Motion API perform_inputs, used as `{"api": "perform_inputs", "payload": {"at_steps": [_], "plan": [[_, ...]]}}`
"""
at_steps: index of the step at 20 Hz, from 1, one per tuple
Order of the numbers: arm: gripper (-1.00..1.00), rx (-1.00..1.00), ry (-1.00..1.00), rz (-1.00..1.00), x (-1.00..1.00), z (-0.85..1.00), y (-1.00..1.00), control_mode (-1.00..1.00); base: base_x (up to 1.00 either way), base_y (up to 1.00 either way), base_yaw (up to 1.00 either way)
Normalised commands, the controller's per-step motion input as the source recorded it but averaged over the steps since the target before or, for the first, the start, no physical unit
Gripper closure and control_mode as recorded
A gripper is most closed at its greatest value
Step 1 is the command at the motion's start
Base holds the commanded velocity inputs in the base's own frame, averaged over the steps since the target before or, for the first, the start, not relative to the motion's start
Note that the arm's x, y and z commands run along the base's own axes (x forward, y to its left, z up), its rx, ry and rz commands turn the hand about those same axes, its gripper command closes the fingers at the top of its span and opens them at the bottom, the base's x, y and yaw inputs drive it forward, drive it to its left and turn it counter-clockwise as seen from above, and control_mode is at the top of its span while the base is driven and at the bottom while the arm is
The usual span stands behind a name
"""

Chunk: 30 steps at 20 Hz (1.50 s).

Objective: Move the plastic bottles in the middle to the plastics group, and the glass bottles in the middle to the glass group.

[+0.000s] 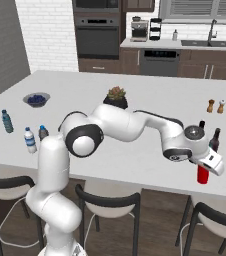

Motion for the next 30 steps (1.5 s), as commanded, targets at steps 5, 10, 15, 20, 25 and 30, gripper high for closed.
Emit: {"api": "perform_inputs", "payload": {"at_steps": [5, 10, 15, 20, 25, 30], "plan": [[1.00, 0.00, -0.05, 0.00, 0.04, 0.00, -0.01, -1.00, 0.00, 0.00, 0.00], [1.00, 0.00, -0.06, 0.00, 0.09, 0.00, -0.02, -1.00, 0.00, 0.00, 0.00], [1.00, 0.00, 0.00, 0.00, 0.00, 0.00, 0.00, -1.00, 0.00, 0.00, 0.00], [-1.00, 0.00, 0.00, 0.00, 0.00, 0.00, 0.00, -1.00, 0.00, 0.00, 0.00], [-1.00, 0.00, 0.00, 0.00, 0.00, 0.00, 0.00, -1.00, 0.00, 0.00, 0.00], [-1.00, 0.00, 0.00, 0.00, 0.00, 0.00, 0.00, -1.00, 0.00, 0.00, 0.00]]}}
